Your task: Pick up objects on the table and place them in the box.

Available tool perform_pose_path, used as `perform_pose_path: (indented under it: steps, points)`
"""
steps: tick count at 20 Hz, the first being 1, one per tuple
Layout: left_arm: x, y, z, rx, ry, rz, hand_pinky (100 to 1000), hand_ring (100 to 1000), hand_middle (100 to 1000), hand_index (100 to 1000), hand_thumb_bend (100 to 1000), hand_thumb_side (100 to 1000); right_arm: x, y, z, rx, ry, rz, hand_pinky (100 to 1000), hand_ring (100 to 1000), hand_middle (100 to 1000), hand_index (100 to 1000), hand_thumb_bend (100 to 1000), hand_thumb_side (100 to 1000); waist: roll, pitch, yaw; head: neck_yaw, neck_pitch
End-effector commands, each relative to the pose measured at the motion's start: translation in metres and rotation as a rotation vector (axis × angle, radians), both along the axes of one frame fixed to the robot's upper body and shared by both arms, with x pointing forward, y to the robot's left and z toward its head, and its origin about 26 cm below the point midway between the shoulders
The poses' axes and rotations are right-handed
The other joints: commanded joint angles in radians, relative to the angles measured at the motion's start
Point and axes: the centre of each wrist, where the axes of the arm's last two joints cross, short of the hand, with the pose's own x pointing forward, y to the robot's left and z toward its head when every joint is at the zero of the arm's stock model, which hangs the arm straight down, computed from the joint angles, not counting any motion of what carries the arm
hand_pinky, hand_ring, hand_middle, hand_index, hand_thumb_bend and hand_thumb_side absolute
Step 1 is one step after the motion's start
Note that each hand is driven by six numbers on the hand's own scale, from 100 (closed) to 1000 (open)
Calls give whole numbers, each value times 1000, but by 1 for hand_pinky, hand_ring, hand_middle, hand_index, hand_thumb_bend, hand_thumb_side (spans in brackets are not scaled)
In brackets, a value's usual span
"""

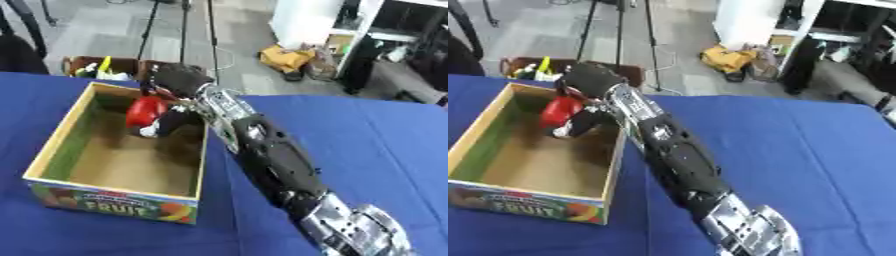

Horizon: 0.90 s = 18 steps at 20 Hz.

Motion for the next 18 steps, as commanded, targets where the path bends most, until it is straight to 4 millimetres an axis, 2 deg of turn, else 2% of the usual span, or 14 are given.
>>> perform_pose_path:
  steps: [1,7,11,13,15,18]
  points:
    - [-1,0,5,11,-15,-7,304,266,431,476,100,816,2,-1,3,-16,-13,-16,488,549,334,101,100,684,8,-16,2,-9,-11]
    - [0,0,4,9,-15,-9,304,266,431,475,100,816,3,6,-1,-57,25,-6,502,572,364,130,100,682,10,-15,4,-14,-5]
    - [0,0,4,9,-14,-9,304,266,432,475,100,816,2,13,-1,-87,53,9,525,605,417,164,100,680,8,-17,4,-20,-3]
    - [0,0,5,9,-15,-9,305,266,432,475,100,816,1,16,0,-114,78,17,543,632,473,188,100,663,6,-17,4,-21,-2]
    - [0,0,5,9,-14,-10,305,266,432,475,100,815,0,19,0,-142,105,28,570,677,563,250,100,647,4,-18,4,-24,-1]
    - [0,0,6,9,-14,-11,305,266,432,474,100,815,-1,24,0,-166,181,52,609,759,759,303,100,601,2,-19,5,-30,0]
